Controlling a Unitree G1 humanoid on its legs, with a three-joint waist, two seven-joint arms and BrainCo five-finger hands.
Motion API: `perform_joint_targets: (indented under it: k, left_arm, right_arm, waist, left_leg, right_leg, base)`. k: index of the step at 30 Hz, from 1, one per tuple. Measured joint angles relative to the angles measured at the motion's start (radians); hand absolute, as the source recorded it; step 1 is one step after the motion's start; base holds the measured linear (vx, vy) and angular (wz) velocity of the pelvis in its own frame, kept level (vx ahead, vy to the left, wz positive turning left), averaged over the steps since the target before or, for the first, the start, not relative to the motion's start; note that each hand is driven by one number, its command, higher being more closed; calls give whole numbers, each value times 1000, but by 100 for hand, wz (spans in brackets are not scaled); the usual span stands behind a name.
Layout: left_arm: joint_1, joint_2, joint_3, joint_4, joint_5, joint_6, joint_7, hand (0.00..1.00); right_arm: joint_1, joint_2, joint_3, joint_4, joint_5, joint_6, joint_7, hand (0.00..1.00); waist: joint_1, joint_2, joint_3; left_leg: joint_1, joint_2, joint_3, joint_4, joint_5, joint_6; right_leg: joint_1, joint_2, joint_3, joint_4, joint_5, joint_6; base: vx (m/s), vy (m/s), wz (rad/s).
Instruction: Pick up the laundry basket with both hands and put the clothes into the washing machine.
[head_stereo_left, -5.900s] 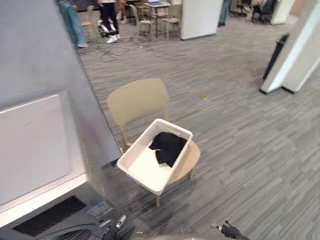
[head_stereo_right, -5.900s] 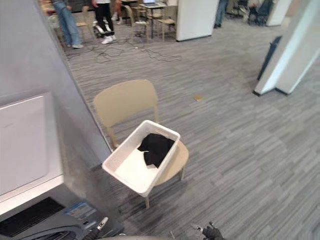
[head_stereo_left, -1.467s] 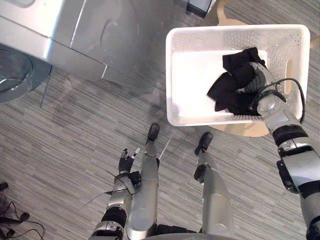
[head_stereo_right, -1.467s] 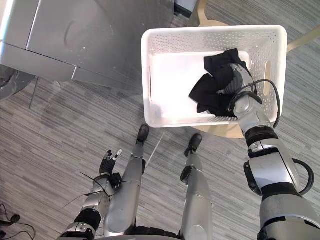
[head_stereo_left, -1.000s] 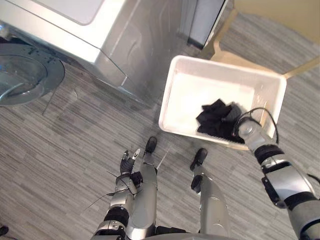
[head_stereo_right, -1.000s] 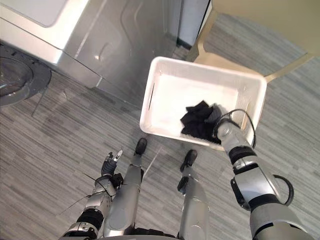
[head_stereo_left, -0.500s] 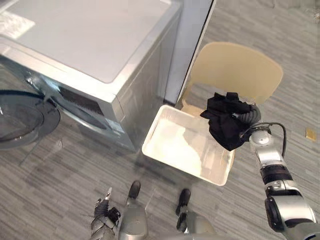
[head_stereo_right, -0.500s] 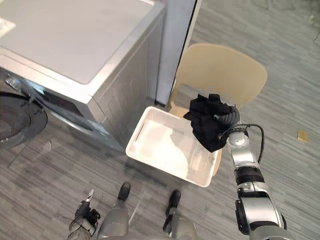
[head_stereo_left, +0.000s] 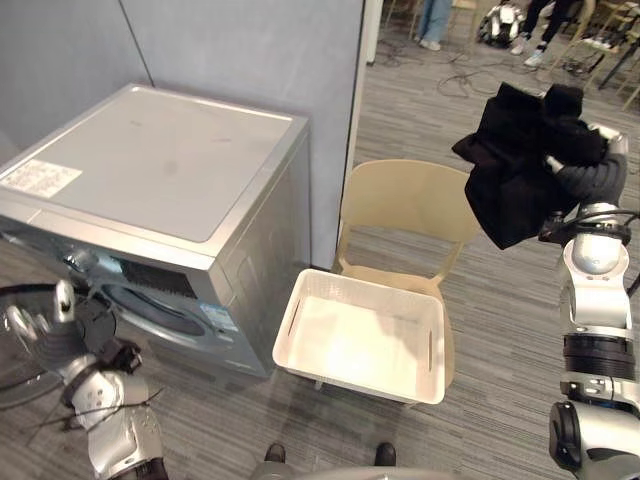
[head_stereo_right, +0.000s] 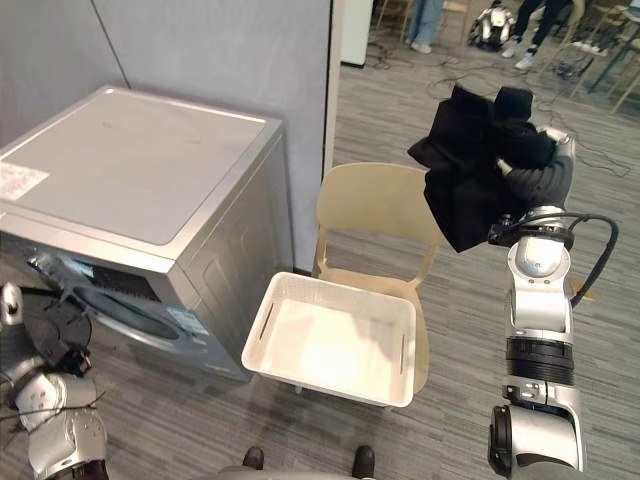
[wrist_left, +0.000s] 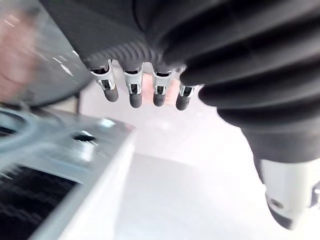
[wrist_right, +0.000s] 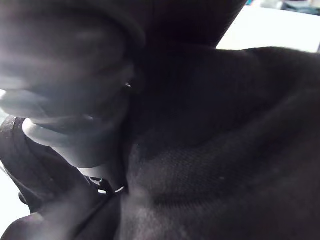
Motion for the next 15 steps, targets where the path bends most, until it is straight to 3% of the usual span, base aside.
perform_joint_targets:
  k: [2, 6, 11, 13, 15]
  left_arm:
    - [-57, 27, -89, -78, 100, -1, 8, 0]
    - [-168, 76, -283, -114, 190, -13, -4, 0]
    - [-342, 90, -562, -52, 173, -22, -108, 0]
    - [-454, 91, -735, 25, 151, -21, -192, 0]
    - [-522, 83, -843, 79, 150, -21, -242, 0]
  right_arm:
    - [0, 2, -1, -60, 2, -7, -10, 100]
    - [-3, 28, 3, -128, 34, -41, -10, 100]
    - [-19, 82, 58, -217, 79, -67, -10, 100]
    - [-25, 129, 117, -257, 99, -80, -7, 100]
    - [-31, 153, 160, -285, 117, -82, 6, 100]
  waist:
    - [-9, 11, -11]
    - [-24, 32, -30]
    - [-53, 54, -43]
    - [-80, 56, -44]
    - [-84, 57, -45]
  left_leg:
    - [10, -1, 13, 2, -1, 0]
    - [39, 0, 35, 1, -7, 1]
    - [61, 2, 77, -2, -11, 2]
    - [66, 2, 86, -3, -11, 2]
    - [70, 3, 106, -3, -15, 1]
  right_leg:
    - [5, -1, 9, 0, 1, 1]
    - [19, 1, 32, 0, 1, 1]
    - [13, 6, 76, -1, 2, 1]
    - [12, 7, 85, -1, 4, 0]
    - [3, 11, 106, -1, 8, 0]
  base:
    - [-23, 3, -17]
    - [-29, -5, -20]
    - [-28, -7, -25]
    - [-23, -7, -15]
    - [-17, -7, -28]
